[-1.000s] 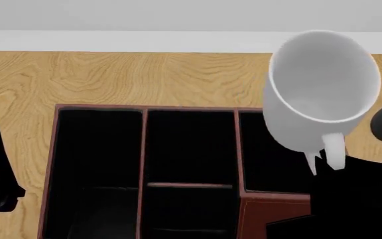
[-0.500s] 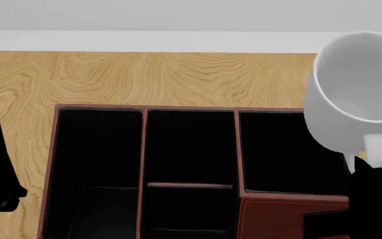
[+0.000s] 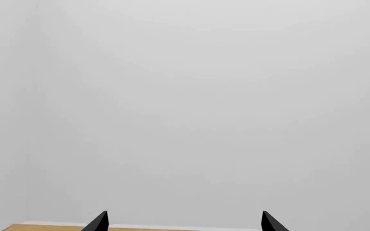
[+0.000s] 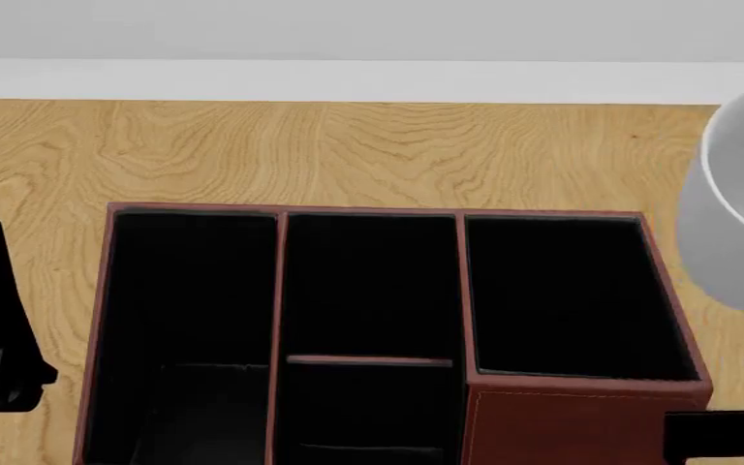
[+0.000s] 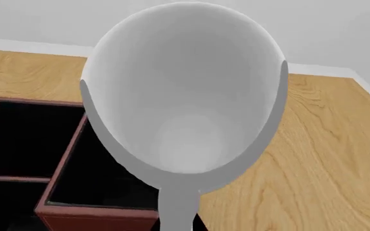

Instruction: Pick up the white mug and place it to the right of the caddy.

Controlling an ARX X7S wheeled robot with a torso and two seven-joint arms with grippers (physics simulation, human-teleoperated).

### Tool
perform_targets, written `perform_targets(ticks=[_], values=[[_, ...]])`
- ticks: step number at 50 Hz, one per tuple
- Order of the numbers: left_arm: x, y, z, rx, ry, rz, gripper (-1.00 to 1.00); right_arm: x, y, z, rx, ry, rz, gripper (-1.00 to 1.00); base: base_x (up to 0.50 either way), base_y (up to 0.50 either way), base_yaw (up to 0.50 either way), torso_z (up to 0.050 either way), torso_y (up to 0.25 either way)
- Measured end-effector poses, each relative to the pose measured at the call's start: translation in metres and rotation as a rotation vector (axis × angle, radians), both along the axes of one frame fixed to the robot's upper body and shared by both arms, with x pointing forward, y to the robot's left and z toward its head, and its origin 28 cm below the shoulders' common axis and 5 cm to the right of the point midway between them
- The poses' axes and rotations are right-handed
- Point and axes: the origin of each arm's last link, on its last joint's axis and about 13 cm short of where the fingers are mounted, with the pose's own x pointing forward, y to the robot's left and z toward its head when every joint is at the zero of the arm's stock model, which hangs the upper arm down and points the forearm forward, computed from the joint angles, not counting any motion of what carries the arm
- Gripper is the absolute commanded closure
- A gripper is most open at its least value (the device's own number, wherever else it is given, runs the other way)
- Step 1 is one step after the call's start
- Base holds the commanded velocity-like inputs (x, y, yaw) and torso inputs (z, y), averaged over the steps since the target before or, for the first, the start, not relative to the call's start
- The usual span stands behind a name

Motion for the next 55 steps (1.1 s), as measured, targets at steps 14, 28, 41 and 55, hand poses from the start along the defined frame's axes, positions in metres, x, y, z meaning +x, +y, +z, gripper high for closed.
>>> perform_targets(ticks=[14,28,41,55], values=[[0.000,-0.001,0.000,0.002,0.002,-0.003,-1.00,-0.001,-0.008,-0.006,-0.012,0.015,-0.054,1.00,0.00,0.00,0.00,0.001,0.000],[0.000,-0.002,0.000,0.009,0.002,-0.004,-1.00,0.003,-0.016,-0.014,-0.008,0.045,-0.088,1.00,0.00,0.00,0.00,0.000,0.001],[-0.001,-0.003,0.000,0.014,0.000,-0.003,-1.00,0.006,-0.027,-0.023,0.009,0.065,-0.127,1.00,0.00,0.00,0.00,0.000,0.000],[-0.002,-0.004,0.000,0.019,-0.002,-0.005,-1.00,0.011,-0.035,-0.033,0.028,0.089,-0.150,1.00,0.00,0.00,0.00,0.000,0.001]])
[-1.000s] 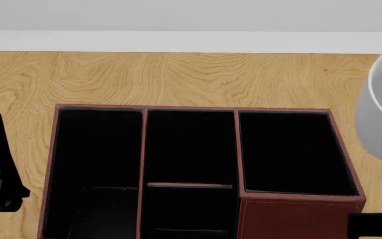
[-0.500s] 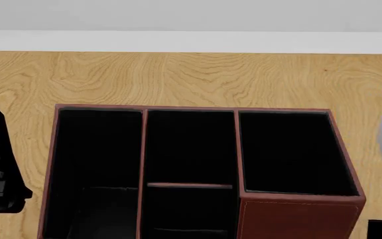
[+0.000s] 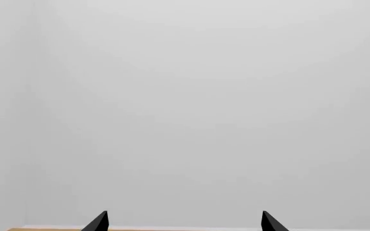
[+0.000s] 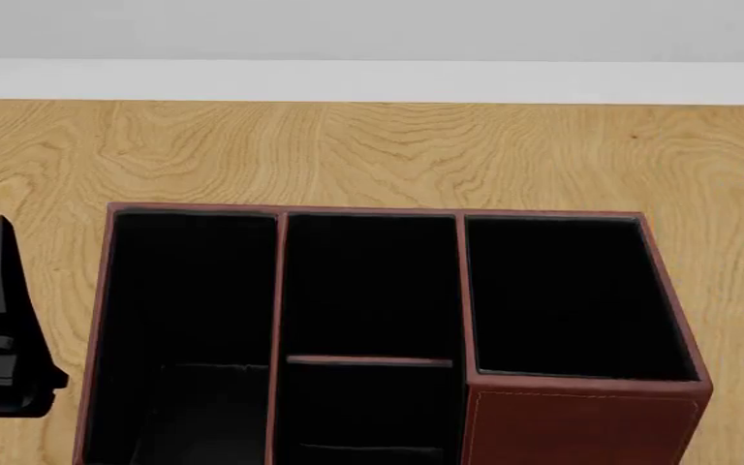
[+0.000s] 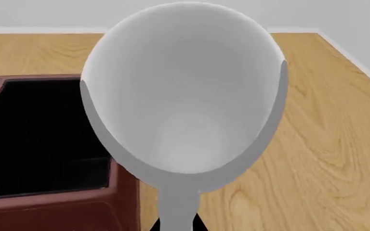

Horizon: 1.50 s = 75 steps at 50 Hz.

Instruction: Pick up the white mug and place it to the right of the caddy.

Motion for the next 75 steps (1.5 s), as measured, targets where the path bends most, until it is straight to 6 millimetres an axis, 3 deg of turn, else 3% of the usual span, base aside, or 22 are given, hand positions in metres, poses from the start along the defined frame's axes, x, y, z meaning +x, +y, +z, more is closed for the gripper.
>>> perform_targets(ticks=[75], values=[[-0.001,-0.001,0.000,0.006,-0.002,-0.003,-1.00,0.022,-0.022,-0.056,0.087,0.119,-0.055,1.00,0.00,0.00,0.00,0.000,0.000]])
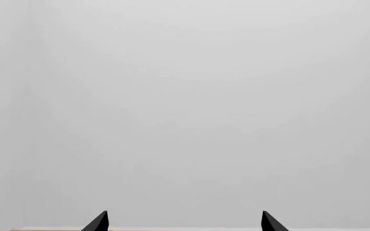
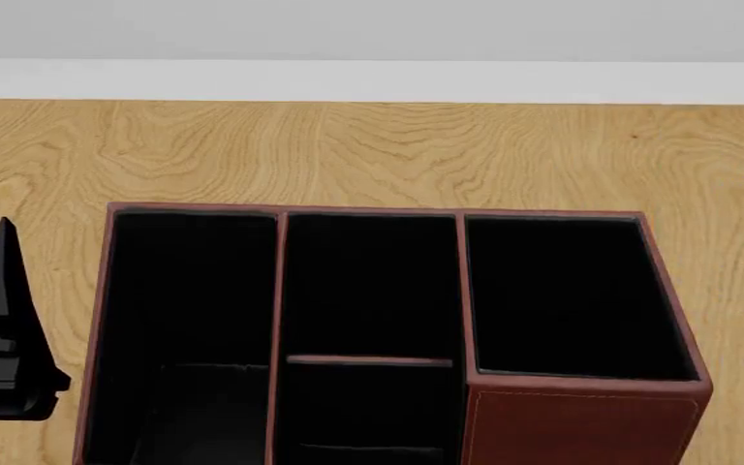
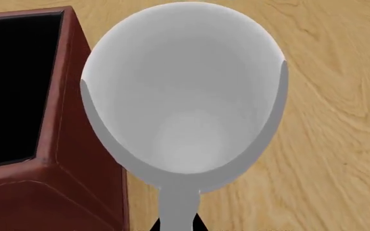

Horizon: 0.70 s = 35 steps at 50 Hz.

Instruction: Pick up the white mug and place it to the right of the caddy.

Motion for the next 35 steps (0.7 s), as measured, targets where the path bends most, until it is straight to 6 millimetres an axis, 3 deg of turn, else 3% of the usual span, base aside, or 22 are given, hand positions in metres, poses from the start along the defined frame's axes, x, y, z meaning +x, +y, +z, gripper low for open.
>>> perform_targets(ticks=[35], values=[[-0.001,0.001,0.000,-0.002,-0.003,0.005,-1.00,0.008,-0.002,-0.022,0.037,0.065,-0.014,1.00,0.00,0.00,0.00,0.000,0.001]])
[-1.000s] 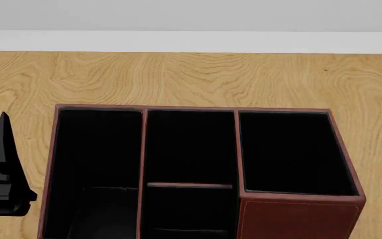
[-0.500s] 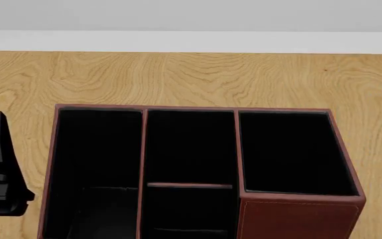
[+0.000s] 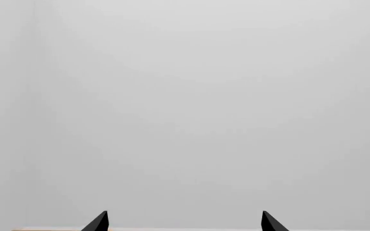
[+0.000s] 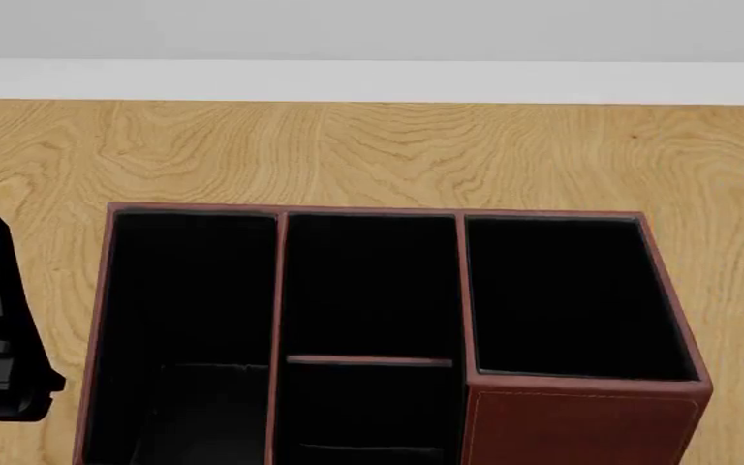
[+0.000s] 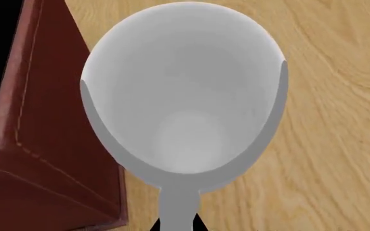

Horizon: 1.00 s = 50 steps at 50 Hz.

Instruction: Pick up the white mug and place it to the right of the caddy.

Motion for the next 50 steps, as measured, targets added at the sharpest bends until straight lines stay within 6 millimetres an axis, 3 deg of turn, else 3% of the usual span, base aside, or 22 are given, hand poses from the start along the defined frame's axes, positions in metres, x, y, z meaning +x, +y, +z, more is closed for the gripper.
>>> perform_targets(ticks=[50], values=[[-0.001,-0.002,0.001,0.002,-0.004,-0.002,-1.00,0.005,-0.008,-0.041,0.049,0.076,-0.026,1.00,0.00,0.00,0.00,0.000,0.001]])
